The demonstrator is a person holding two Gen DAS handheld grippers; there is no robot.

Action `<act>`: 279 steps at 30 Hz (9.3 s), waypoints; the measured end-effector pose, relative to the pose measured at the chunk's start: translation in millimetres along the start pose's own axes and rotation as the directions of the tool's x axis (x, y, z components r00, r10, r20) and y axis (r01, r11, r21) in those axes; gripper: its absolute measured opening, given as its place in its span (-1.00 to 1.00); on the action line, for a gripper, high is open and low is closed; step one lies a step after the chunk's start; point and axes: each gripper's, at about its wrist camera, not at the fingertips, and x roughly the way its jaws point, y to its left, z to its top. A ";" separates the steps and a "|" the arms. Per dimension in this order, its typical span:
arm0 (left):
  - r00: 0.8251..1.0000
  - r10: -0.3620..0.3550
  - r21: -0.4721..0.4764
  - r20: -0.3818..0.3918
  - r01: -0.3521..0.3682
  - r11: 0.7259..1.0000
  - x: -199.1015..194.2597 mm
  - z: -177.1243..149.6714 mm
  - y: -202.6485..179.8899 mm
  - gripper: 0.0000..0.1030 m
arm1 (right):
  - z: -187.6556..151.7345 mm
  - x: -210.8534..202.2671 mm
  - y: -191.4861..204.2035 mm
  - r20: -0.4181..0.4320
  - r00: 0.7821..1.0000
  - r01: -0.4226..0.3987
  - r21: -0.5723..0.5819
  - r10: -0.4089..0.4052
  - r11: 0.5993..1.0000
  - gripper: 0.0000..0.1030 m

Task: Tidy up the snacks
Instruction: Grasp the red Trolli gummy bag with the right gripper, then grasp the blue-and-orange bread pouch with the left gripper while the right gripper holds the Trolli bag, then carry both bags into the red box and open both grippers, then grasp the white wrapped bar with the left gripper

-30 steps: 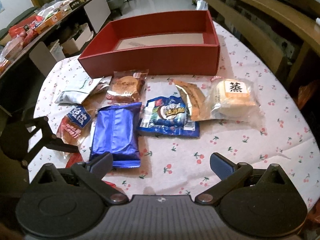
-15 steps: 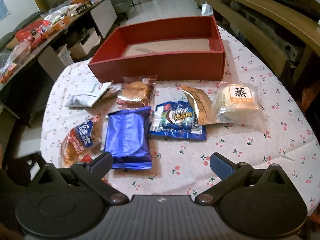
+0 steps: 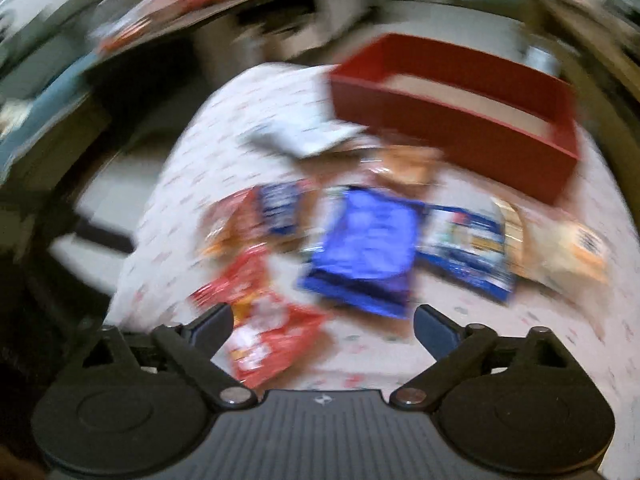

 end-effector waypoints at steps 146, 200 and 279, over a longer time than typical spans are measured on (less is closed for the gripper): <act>0.969 0.172 -0.139 0.179 -0.148 0.979 137.2 272.8 3.2 0.18 | 152.9 82.2 -204.5 0.133 0.949 0.196 0.467 -0.287 0.862 0.22; 0.948 0.155 -0.196 0.277 -0.102 0.975 88.0 267.8 -6.6 0.67 | 154.4 44.1 -205.9 0.190 0.908 0.242 0.494 -0.375 0.835 0.45; 0.971 0.236 -0.595 -0.036 -0.210 0.775 86.7 136.9 75.8 0.23 | 107.4 1.1 -110.2 0.177 0.967 0.114 0.341 -0.183 0.933 0.57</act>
